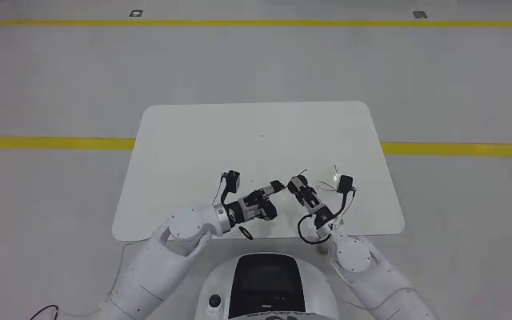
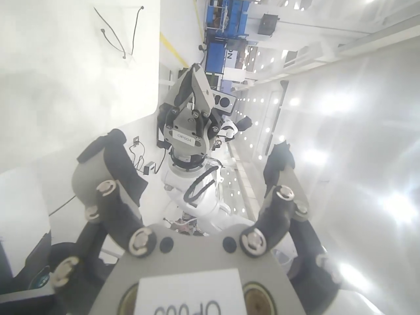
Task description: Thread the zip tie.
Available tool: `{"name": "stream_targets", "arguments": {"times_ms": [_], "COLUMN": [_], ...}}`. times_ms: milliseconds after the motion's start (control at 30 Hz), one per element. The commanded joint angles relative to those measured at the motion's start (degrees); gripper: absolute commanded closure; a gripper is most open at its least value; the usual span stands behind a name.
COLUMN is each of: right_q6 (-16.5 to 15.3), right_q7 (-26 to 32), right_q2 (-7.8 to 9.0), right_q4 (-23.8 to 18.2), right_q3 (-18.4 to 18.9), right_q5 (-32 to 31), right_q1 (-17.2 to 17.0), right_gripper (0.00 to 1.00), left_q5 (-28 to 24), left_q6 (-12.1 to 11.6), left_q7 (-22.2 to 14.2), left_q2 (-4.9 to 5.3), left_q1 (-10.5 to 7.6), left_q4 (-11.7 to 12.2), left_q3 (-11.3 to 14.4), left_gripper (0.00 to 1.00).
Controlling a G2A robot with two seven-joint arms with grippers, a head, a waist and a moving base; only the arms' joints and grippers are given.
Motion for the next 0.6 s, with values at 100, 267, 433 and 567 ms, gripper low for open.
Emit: {"name": "stream_targets", "arguments": {"times_ms": [100,267,433,567], "right_q6": [0.0,0.0,0.0,0.0], "right_q7": [1.5,1.5,4.2,6.3], "right_q2": [-0.3,-0.3,-0.47,-0.52], "right_q4": [-0.1,-0.1,-0.2,-0.1], "right_q3": [-0.1,-0.1,0.1,0.5], "right_q5": [1.5,1.5,2.2,3.1], "right_q1": [-0.4,-0.4,-0.3,-0.2], "right_gripper": [1.0,1.0,1.0,1.0], "left_q5": [-0.1,-0.1,-1.0,0.3], "left_q6": [-0.4,-0.3,-0.5,-0.5], "left_q7": [1.6,1.8,1.5,1.1], "left_q2": [-0.4,-0.42,-0.43,-0.35], "left_q1": [-1.53,-1.51,-2.07,-2.77], "left_q4": [1.6,1.6,2.2,2.5], "left_q3": [1.4,1.6,2.0,2.2], "left_gripper": [0.0,0.0,0.0,0.0]}}
